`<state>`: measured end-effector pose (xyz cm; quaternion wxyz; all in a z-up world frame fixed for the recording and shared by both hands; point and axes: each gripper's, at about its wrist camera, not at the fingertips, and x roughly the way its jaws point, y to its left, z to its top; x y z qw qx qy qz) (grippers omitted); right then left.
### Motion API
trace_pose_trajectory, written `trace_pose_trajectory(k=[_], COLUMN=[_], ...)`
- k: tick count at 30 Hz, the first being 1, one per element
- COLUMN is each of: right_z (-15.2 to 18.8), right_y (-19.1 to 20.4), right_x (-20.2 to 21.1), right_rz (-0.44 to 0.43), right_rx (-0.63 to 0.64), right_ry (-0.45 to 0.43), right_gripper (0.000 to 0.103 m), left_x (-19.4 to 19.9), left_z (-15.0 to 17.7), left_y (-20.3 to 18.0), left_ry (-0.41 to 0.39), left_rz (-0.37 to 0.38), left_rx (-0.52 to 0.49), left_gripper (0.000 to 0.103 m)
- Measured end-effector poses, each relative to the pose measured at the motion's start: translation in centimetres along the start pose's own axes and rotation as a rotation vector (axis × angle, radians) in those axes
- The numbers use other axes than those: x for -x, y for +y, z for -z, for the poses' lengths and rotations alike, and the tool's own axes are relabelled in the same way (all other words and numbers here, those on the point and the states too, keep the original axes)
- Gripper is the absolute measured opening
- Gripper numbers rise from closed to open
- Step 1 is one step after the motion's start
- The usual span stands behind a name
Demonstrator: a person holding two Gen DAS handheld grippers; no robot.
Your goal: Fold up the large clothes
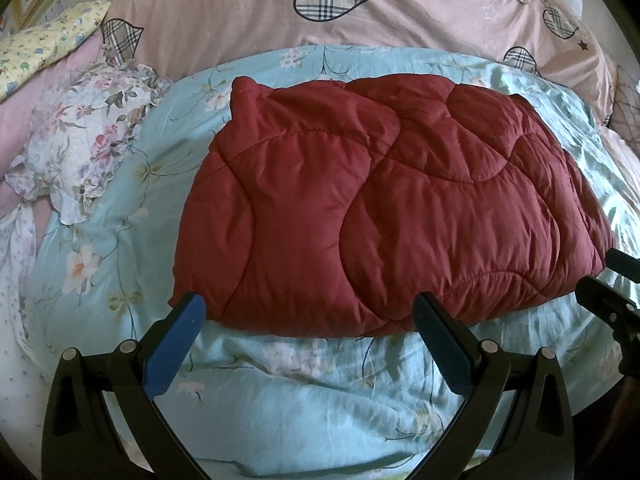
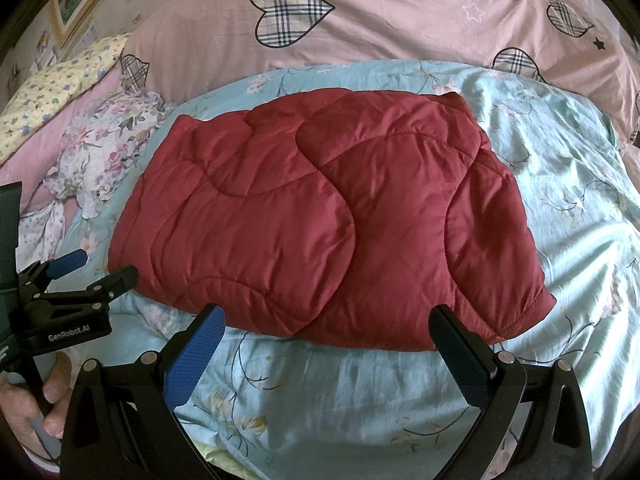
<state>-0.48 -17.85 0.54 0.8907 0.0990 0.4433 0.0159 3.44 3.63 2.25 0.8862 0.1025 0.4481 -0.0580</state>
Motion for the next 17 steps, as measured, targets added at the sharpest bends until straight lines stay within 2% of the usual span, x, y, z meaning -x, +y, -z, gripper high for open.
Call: trace_pose_trajectory(k=[17], right_z=[-0.07], right_y=[-0.29], right_x=[-0.8], right_rz=[-0.019], right_rx=[-0.023], right_ry=[0.002], right_gripper=[0.102], left_x=[-0.6], left_z=[-0.49], left_y=[-0.4], left_ry=[0.009], left_rz=[0.033], left_rx=[0.009], left_gripper=[0.103])
